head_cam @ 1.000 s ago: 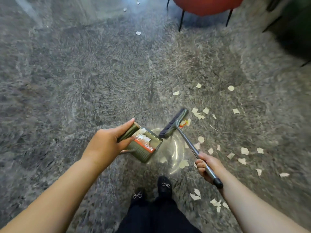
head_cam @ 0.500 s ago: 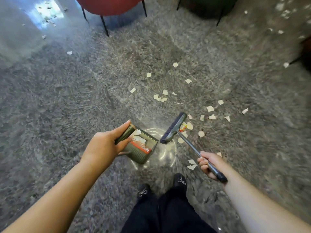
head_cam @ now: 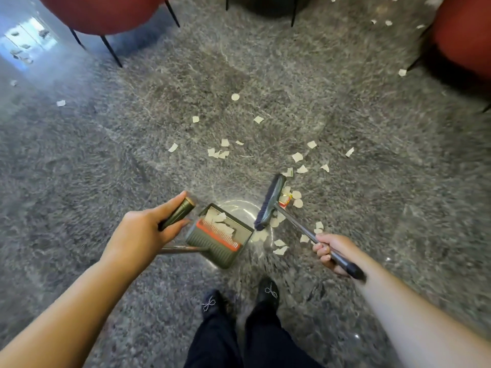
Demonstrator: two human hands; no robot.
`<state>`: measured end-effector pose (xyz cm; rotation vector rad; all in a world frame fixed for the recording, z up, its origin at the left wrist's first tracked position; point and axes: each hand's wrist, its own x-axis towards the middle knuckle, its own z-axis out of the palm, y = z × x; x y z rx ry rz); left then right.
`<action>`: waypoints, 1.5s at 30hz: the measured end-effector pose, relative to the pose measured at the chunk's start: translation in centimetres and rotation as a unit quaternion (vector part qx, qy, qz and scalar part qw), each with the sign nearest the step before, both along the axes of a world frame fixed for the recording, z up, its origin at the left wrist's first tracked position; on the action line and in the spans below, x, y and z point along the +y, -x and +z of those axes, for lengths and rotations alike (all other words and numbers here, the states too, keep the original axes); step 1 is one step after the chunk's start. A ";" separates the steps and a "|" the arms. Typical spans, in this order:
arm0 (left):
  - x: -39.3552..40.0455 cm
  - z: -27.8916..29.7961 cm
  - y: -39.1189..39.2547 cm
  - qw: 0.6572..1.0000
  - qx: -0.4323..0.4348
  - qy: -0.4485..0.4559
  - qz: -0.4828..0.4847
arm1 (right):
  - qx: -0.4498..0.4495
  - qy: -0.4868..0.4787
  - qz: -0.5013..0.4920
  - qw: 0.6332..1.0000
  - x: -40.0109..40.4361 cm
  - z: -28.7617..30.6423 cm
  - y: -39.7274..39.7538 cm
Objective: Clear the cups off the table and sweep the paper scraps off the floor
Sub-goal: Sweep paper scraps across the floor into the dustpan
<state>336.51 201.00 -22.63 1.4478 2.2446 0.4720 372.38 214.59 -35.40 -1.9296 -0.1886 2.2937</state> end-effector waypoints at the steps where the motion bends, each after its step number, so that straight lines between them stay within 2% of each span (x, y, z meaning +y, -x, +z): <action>1: 0.0 0.3 -0.1 1.000 -0.007 -0.003 -0.001 | 0.004 -0.002 0.003 1.000 0.0 0.5 -0.2; 6: -0.2 1.9 -0.9 0.998 -0.040 0.016 -0.038 | -0.034 -0.066 0.058 0.996 -0.6 1.7 -1.3; 14: 1.9 1.8 -3.6 0.991 -0.005 0.053 -0.123 | -0.063 -0.133 0.096 0.984 -0.2 3.8 -2.1; 18: 2.7 0.9 -5.3 0.985 0.012 0.073 -0.155 | -0.110 -0.161 0.113 0.974 0.5 4.1 -3.3; 26: 4.5 0.7 -6.3 0.979 0.034 0.107 -0.168 | -0.191 -0.165 0.132 0.959 4.1 2.1 -5.1; 30: 5.3 0.4 -6.5 0.978 0.044 0.102 -0.175 | -0.212 -0.157 0.172 0.949 5.5 0.2 -5.0; 36: 6.2 0.3 -7.4 0.980 0.035 0.095 -0.173 | -0.195 -0.149 0.293 0.924 5.5 -0.9 -4.3; 40: 6.8 0.6 -7.7 0.976 0.044 0.125 -0.174 | -0.161 -0.142 0.365 0.906 3.1 -1.0 -3.4; 45: 6.5 0.4 -7.3 0.977 0.046 0.119 -0.170 | -0.111 -0.109 0.355 0.922 -0.2 -0.2 -2.2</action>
